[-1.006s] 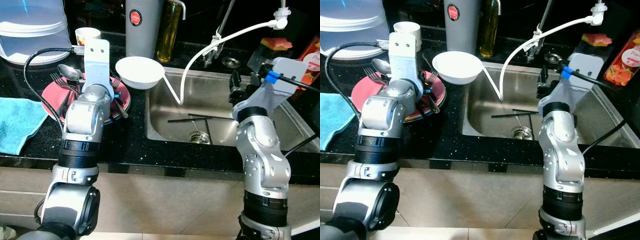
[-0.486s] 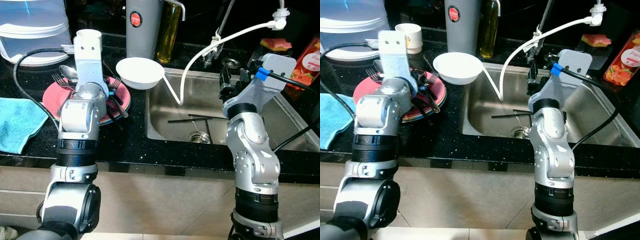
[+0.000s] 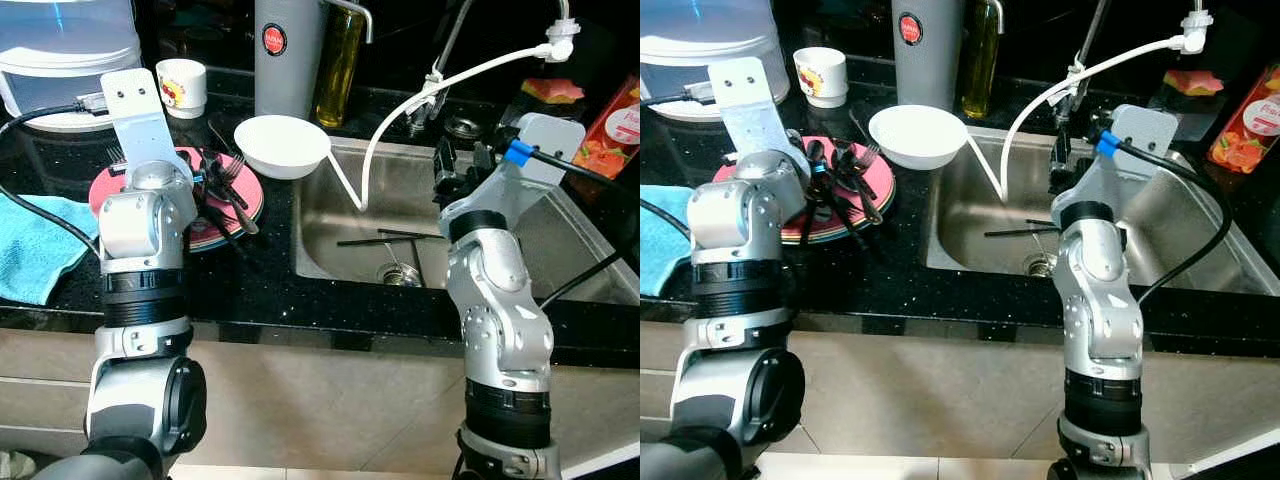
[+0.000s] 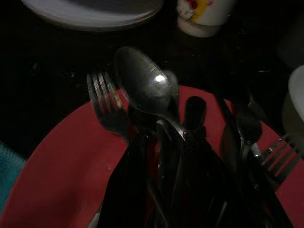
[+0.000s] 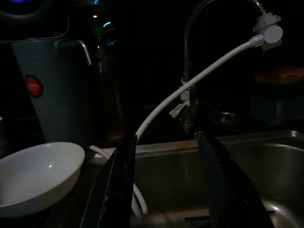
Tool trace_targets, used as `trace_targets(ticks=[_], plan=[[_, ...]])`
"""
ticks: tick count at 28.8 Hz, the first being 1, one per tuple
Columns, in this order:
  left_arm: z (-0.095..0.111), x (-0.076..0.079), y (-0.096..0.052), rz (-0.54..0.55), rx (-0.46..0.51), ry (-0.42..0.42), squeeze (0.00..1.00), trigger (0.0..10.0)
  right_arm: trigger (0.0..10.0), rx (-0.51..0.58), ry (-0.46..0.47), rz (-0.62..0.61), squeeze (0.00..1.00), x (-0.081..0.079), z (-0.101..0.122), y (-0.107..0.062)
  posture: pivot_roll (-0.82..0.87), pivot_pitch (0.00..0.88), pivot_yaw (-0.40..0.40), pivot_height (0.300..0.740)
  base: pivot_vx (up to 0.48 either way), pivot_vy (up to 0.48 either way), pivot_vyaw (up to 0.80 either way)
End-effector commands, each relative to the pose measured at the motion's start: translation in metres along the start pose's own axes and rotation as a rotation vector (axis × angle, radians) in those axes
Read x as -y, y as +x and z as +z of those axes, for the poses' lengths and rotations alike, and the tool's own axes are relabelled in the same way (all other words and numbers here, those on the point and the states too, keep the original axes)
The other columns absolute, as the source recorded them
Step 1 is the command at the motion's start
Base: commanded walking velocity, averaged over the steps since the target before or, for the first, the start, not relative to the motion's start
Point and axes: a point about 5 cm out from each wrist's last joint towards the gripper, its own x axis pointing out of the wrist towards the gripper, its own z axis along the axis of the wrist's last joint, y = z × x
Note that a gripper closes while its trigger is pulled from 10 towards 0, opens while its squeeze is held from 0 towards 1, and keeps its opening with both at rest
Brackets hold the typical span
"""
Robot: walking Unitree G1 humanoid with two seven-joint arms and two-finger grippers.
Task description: Kitchen organization
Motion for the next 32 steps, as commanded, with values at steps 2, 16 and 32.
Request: trace_targets(ticks=[2, 16, 32], plan=[[-0.001, -0.001, 0.000, 0.048, -0.036, -0.048, 0.00, 10.0, 10.0, 0.000, 0.000, 0.002, 0.00, 0.000, -0.002, 0.001, 0.17, 0.000, -0.089, 0.740, 0.000, 0.000, 0.00], [0.002, -0.010, 0.009, 0.095, -0.077, -0.130, 0.00, 10.0, 10.0, 0.002, 0.001, 0.009, 0.00, -0.002, -0.002, 0.002, 0.18, 0.000, -0.096, 0.740, 0.000, 0.000, 0.00], [-0.008, -0.006, 0.013, 0.070, -0.138, -0.125, 0.00, 8.8, 10.0, 0.002, 0.003, -0.002, 0.00, 0.000, -0.003, 0.001, 0.18, 0.000, -0.090, 0.740, 0.000, 0.000, 0.00]])
